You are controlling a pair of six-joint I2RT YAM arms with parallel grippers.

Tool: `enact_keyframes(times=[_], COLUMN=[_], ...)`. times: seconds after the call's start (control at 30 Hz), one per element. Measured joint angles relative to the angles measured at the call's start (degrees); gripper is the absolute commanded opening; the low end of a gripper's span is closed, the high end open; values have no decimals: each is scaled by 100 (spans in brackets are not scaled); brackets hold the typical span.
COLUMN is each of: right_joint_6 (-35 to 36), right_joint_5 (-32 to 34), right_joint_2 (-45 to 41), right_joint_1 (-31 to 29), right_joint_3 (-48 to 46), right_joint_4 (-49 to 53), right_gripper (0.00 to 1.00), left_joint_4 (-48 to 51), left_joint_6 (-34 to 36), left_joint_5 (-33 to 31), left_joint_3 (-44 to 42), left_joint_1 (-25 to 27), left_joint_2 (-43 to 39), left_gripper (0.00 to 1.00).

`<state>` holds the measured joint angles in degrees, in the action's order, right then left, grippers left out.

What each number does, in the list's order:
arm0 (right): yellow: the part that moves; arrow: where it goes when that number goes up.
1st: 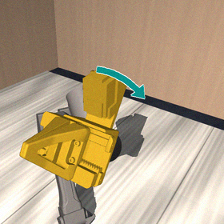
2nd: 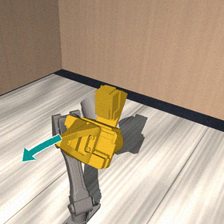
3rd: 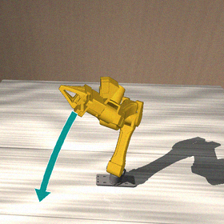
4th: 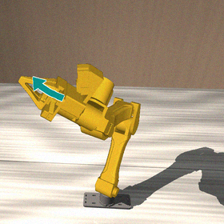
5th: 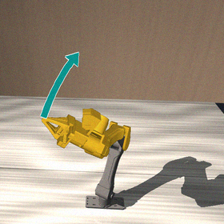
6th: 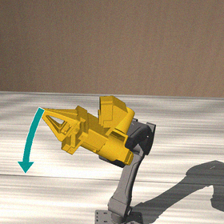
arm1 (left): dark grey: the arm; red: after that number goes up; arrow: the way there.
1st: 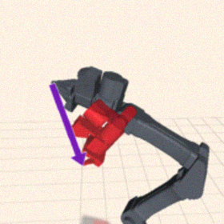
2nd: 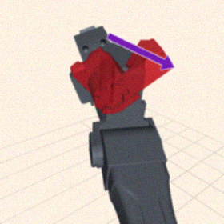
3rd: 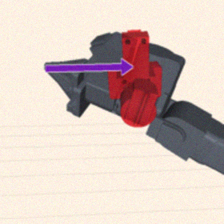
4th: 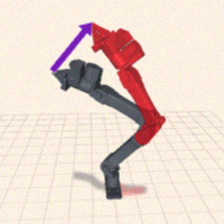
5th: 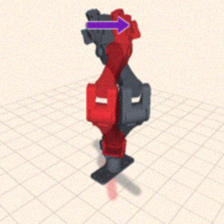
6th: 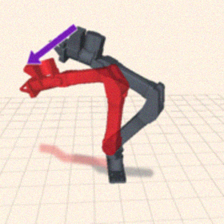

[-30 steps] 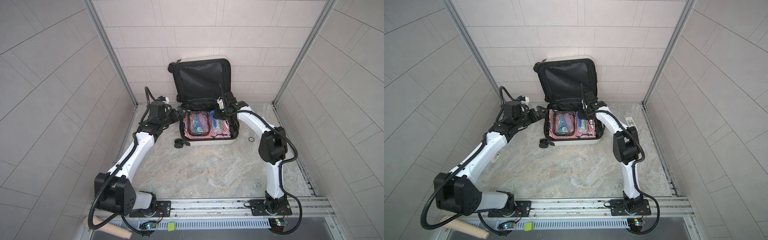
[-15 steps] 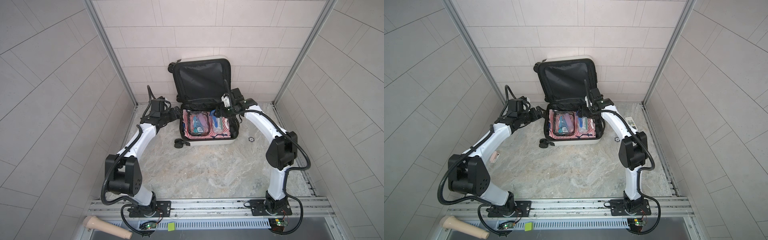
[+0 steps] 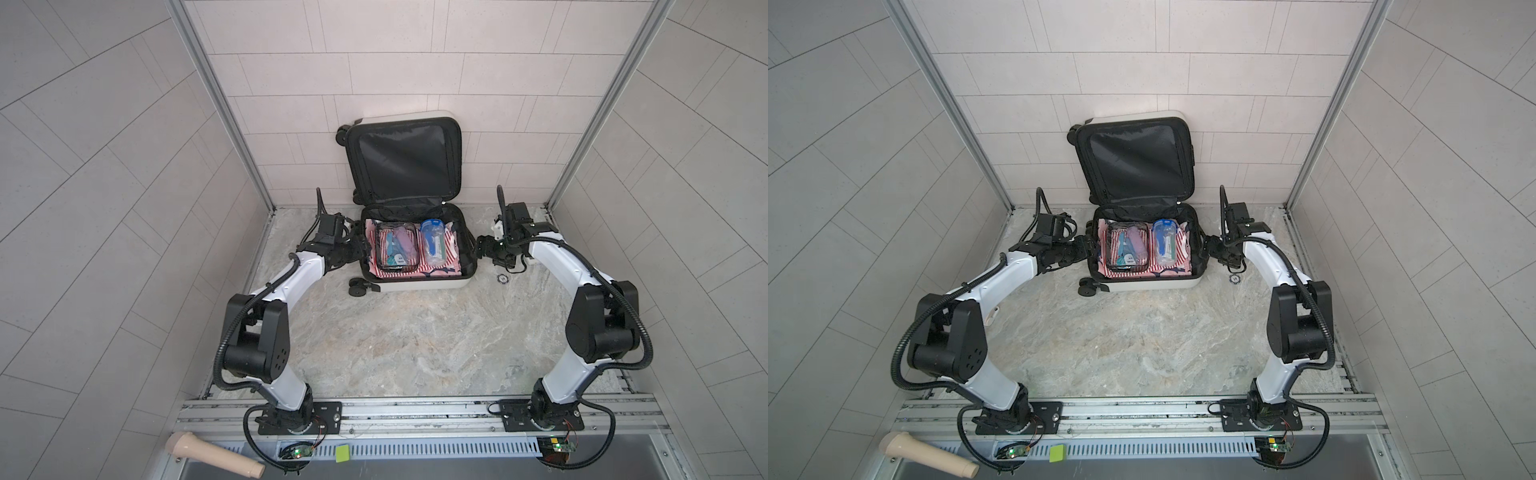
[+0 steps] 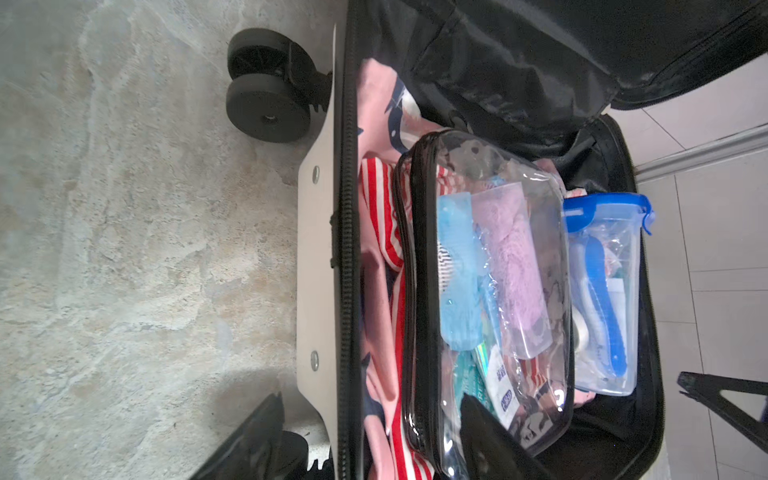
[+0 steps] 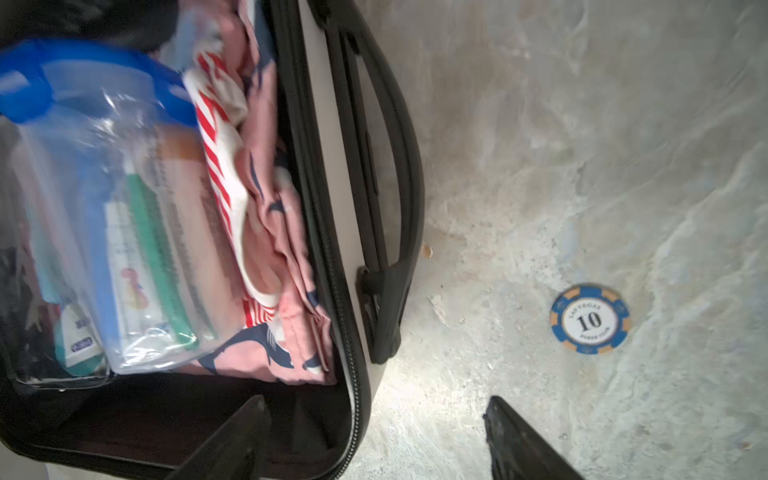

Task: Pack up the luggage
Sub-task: 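Release the container and raise both grippers away from the suitcase contents, then move both grippers to the suitcase lid edge and grasp it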

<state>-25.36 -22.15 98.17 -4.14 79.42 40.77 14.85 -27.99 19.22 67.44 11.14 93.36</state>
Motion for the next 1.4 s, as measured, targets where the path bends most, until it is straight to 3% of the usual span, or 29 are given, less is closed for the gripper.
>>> enact_keyframes(times=[0.4,0.53,0.7,0.9,1.0,1.23,1.4], right_joint_6=[-17,-17,-83,-205,-212,46,352], right_joint_5=[-87,-24,286,798,787,796,876], right_joint_2=[-313,-586,-820,-855,-424,944,1974], right_joint_1=[-35,-35,-48,-122,-140,-321,-507], right_joint_3=[337,555,817,944,1580,3265,4487], right_joint_4=[-328,-557,-1209,-2450,-2774,-2990,-2763], right_gripper=[83,83,87,92,92,84,74], left_joint_4=[-85,-286,-866,-1429,-1663,-1799,-1858], left_joint_6=[678,861,1069,1329,1491,1690,1440], left_joint_5=[-251,-302,-356,-581,-490,-258,66], left_joint_3=[1718,2334,2597,2686,2883,3738,4358], left_joint_1=[-55,-144,-264,-317,-365,-481,-745], left_joint_2=[236,450,662,772,944,1847,2621], left_gripper=[70,79,100,100,100,65,55])
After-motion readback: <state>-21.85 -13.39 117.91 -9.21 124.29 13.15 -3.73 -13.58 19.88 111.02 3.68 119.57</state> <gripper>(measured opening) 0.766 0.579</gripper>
